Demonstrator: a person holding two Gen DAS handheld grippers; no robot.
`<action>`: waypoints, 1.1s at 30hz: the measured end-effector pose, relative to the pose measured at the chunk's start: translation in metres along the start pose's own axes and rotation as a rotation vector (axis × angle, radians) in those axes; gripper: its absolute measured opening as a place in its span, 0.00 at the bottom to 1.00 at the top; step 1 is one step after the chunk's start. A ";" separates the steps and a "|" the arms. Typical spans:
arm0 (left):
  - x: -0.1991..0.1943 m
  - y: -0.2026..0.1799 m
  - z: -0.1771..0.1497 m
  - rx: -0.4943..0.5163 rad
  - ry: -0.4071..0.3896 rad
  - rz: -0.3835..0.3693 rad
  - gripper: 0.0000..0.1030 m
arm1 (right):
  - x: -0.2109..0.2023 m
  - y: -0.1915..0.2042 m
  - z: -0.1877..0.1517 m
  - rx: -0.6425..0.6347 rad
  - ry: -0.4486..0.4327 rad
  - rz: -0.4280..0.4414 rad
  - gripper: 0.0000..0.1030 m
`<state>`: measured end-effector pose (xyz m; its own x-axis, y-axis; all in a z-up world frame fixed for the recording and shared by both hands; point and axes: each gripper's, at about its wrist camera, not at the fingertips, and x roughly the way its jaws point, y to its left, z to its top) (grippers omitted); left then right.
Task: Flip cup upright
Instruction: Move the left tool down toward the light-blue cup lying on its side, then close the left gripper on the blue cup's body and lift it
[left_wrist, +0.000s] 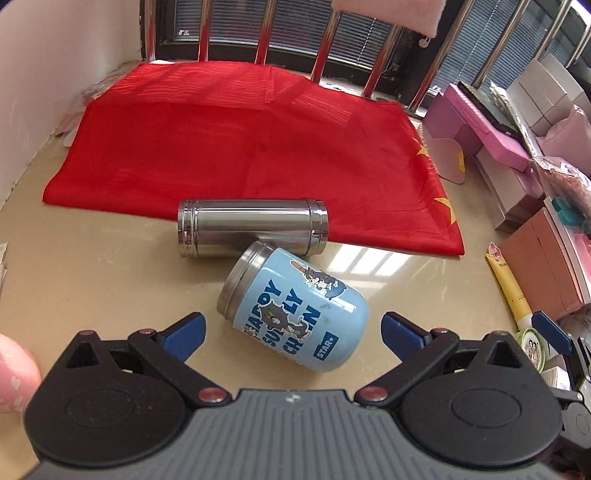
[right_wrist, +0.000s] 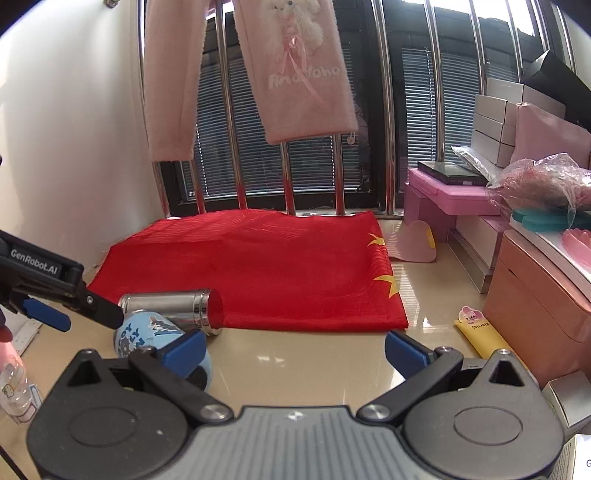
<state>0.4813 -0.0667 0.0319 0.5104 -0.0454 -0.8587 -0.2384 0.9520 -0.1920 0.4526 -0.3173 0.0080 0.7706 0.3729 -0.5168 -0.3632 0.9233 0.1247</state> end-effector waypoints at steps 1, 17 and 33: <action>0.004 -0.004 0.006 -0.012 0.025 0.016 1.00 | 0.003 -0.003 0.003 0.000 0.016 0.002 1.00; 0.086 -0.002 0.039 -0.495 0.289 0.226 1.00 | 0.063 -0.048 0.049 -0.070 0.216 0.068 1.00; 0.101 0.002 0.017 -0.427 0.370 0.137 0.90 | 0.063 -0.067 0.055 -0.061 0.258 0.061 1.00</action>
<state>0.5467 -0.0643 -0.0471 0.1473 -0.1066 -0.9833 -0.6335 0.7533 -0.1766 0.5542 -0.3504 0.0138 0.5900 0.3852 -0.7096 -0.4418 0.8896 0.1156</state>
